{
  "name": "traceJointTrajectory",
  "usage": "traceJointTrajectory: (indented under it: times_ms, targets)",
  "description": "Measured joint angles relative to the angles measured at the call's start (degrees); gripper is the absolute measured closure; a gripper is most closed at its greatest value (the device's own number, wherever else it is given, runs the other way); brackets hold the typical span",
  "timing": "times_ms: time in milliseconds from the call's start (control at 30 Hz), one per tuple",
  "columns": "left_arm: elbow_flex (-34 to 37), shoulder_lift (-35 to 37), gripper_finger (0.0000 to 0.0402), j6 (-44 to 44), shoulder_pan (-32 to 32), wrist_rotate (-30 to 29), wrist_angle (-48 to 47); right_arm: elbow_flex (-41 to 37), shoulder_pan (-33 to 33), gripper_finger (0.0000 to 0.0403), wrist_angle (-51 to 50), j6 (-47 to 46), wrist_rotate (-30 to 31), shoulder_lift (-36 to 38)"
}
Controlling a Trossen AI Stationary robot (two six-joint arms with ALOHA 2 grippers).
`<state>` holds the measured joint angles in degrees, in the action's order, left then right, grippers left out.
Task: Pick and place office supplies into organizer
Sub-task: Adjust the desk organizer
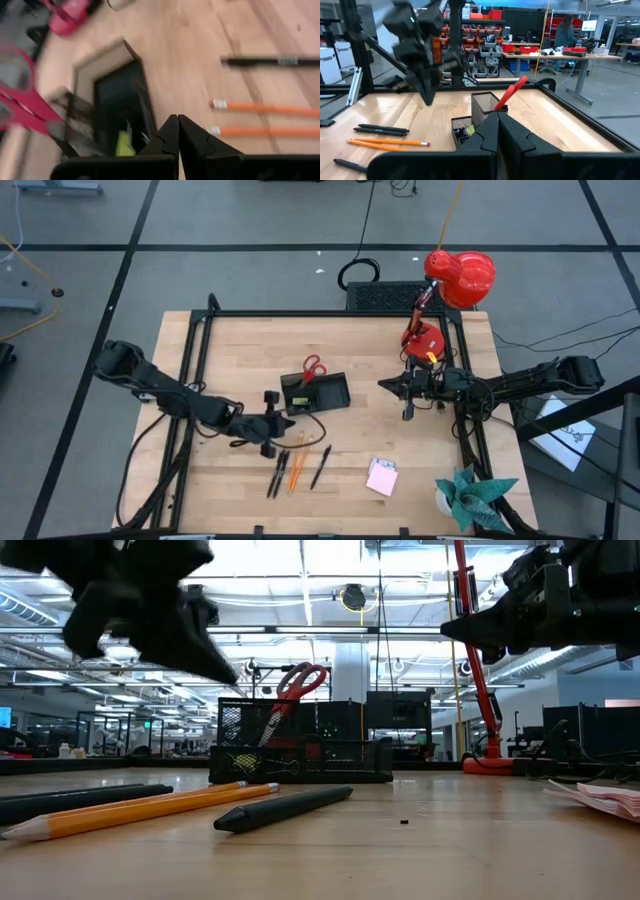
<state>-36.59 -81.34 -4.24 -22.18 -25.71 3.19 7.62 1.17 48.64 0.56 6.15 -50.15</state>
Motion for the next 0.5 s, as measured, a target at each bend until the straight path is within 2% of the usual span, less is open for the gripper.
traceJointTrajectory:
  times_ms: [167, 367, 500]
  targets:
    - [5.5, -0.3, 0.0399, 3.5, 1.6, 5.0, 5.7, 0.0, 0.0, 0.0403, 0.0, 0.6, 0.0, 0.0]
    - [7.6, -1.7, 0.0399, 4.6, 2.5, 6.6, 11.4, 0.0, 0.0, 0.0403, -0.1, 0.8, 0.2, 0.0]
    - [8.0, -4.1, 0.0400, 5.5, 3.1, 6.7, 9.8, 0.0, 0.0, 0.0403, -0.4, 0.7, 1.4, 0.0]
